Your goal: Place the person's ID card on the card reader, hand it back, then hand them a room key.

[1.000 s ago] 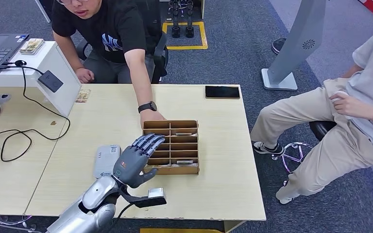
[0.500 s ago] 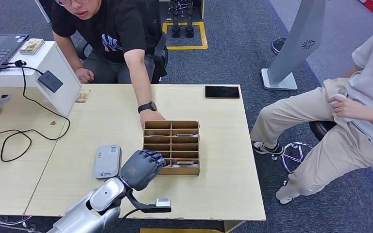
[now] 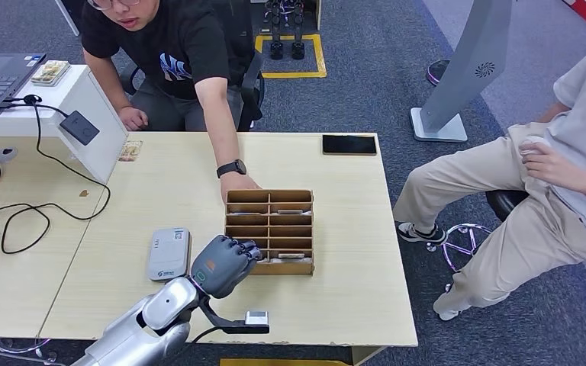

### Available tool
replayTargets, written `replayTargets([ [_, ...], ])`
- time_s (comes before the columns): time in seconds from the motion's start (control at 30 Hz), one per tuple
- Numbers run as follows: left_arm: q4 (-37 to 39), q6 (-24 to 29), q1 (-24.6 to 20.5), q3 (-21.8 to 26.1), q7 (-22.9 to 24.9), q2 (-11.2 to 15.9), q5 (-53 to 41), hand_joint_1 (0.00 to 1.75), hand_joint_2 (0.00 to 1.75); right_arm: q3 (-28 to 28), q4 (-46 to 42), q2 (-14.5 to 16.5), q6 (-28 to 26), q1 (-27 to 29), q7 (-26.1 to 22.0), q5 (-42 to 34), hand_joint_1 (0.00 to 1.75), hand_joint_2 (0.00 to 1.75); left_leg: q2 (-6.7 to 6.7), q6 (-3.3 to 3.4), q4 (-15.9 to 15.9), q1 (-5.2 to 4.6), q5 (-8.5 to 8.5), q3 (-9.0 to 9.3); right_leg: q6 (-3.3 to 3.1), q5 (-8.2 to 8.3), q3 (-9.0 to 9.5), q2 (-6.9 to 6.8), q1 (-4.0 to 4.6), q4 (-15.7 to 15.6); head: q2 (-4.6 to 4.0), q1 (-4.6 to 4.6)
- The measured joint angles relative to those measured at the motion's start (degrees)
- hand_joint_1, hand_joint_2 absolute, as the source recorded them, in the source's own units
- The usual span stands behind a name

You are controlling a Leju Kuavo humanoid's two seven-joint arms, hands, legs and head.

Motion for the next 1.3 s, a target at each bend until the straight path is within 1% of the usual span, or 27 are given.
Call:
replayTargets([
  [0.83, 0.4, 0.2, -0.1, -0.1, -0.2, -0.3, 0.1, 1.75, 1.75, 0.0, 0.0, 0.0, 0.0, 0.0, 0.0, 0.0, 0.00, 1.75, 0.00, 0.00, 0.0, 0.00, 0.00, 0.03, 0.00, 0.00, 0.03, 0.00, 0.00, 0.0, 0.00, 0.01],
  [0.87, 0.1, 0.8, 0.5, 0.0, -1.2, -0.9, 0.4, 1.75, 1.75, 0.0, 0.0, 0.0, -0.1, 0.0, -0.1, 0.0, 0.00, 1.75, 0.00, 0.00, 0.0, -0.03, 0.00, 0.05, 0.00, 0.01, 0.04, 0.00, -0.02, 0.0, 0.00, -0.01],
  [0.9, -0.8, 2.6, 1.7, 0.5, -3.5, -2.2, 1.1, 1.75, 1.75, 0.0, 0.0, 0.0, -0.3, 0.1, -0.2, 0.0, 0.00, 1.75, -0.02, 0.01, 0.0, -0.07, -0.01, 0.05, 0.03, -0.01, 0.05, 0.00, -0.07, 0.0, 0.00, -0.11],
  [0.93, -2.2, 4.9, 3.5, 1.5, -7.8, -4.2, 1.8, 1.75, 1.75, 0.0, 0.0, 0.0, -0.5, 0.2, -0.4, 0.0, 0.00, 1.75, -0.09, 0.05, 0.0, -0.11, -0.01, 0.02, 0.06, -0.03, 0.05, -0.05, -0.13, 0.0, 0.00, -0.30],
  [0.97, -3.8, 7.5, 5.8, 3.4, -14.0, -7.0, 2.6, 1.75, 1.75, 0.0, 0.1, 0.0, -0.8, 0.3, -0.6, 0.0, 0.00, 1.75, -0.17, 0.09, 0.0, -0.11, -0.01, -0.05, 0.09, -0.05, 0.05, -0.09, -0.16, 0.0, 0.00, -0.38],
  [1.03, -6.8, 10.8, 9.6, 10.1, -27.4, -11.9, 2.3, 1.75, 1.75, 0.0, 0.2, 0.0, -1.0, 0.2, -0.9, 0.0, 0.00, 1.75, -0.13, 0.17, 0.0, -0.06, -0.05, -0.14, 0.13, -0.03, 0.00, -0.02, -0.16, 0.0, 0.00, 0.08],
  [1.07, -7.9, 11.3, 10.8, 14.5, -31.4, -13.7, 1.5, 1.75, 1.75, 0.0, 0.2, 0.0, -1.0, 0.2, -1.1, 0.0, 0.00, 1.75, 0.02, 0.17, 0.0, -0.07, -0.09, -0.12, 0.12, 0.00, -0.04, 0.11, -0.14, -0.1, 0.00, 0.38],
  [1.1, -8.8, 11.5, 11.5, 18.8, -32.8, -14.7, 0.7, 1.75, 1.75, 0.0, 0.3, 0.0, -0.9, 0.1, -1.3, 0.0, 0.00, 1.75, 0.16, 0.16, 0.0, -0.12, -0.14, -0.05, 0.12, 0.02, -0.06, 0.23, -0.15, -0.1, 0.00, 0.55],
  [1.13, -9.4, 11.6, 11.9, 22.6, -32.5, -15.2, 0.2, 1.75, 1.75, 0.0, 0.4, 0.0, -0.9, 0.2, -1.6, 0.0, 0.00, 1.75, 0.23, 0.17, 0.0, -0.17, -0.14, 0.00, 0.13, 0.02, -0.06, 0.27, -0.16, -0.1, 0.00, 0.45],
  [1.17, -9.8, 11.6, 12.2, 25.3, -31.5, -15.6, 0.1, 1.75, 1.75, 0.0, 0.5, 0.0, -0.8, 0.3, -1.8, 0.0, 0.00, 1.75, 0.16, 0.16, 0.0, -0.20, -0.11, 0.01, 0.13, 0.01, -0.07, 0.19, -0.15, 0.0, 0.00, 0.33],
  [1.23, -10.3, 11.8, 12.8, 28.4, -30.7, -16.1, 0.4, 1.75, 1.75, 0.0, 0.6, 0.0, -0.8, 0.3, -2.1, 0.0, 0.00, 1.75, -0.05, 0.11, 0.0, -0.16, -0.03, -0.01, 0.13, -0.01, -0.08, -0.02, -0.12, 0.0, 0.00, 0.27],
  [1.3, -10.9, 11.9, 13.5, 30.3, -30.9, -16.6, 0.2, 1.75, 1.75, 0.0, 0.7, 0.0, -0.8, 0.1, -2.4, 0.0, 0.00, 1.75, -0.14, 0.04, 0.0, -0.11, 0.03, -0.02, 0.11, -0.01, -0.04, -0.08, -0.09, 0.0, 0.00, 0.28],
])
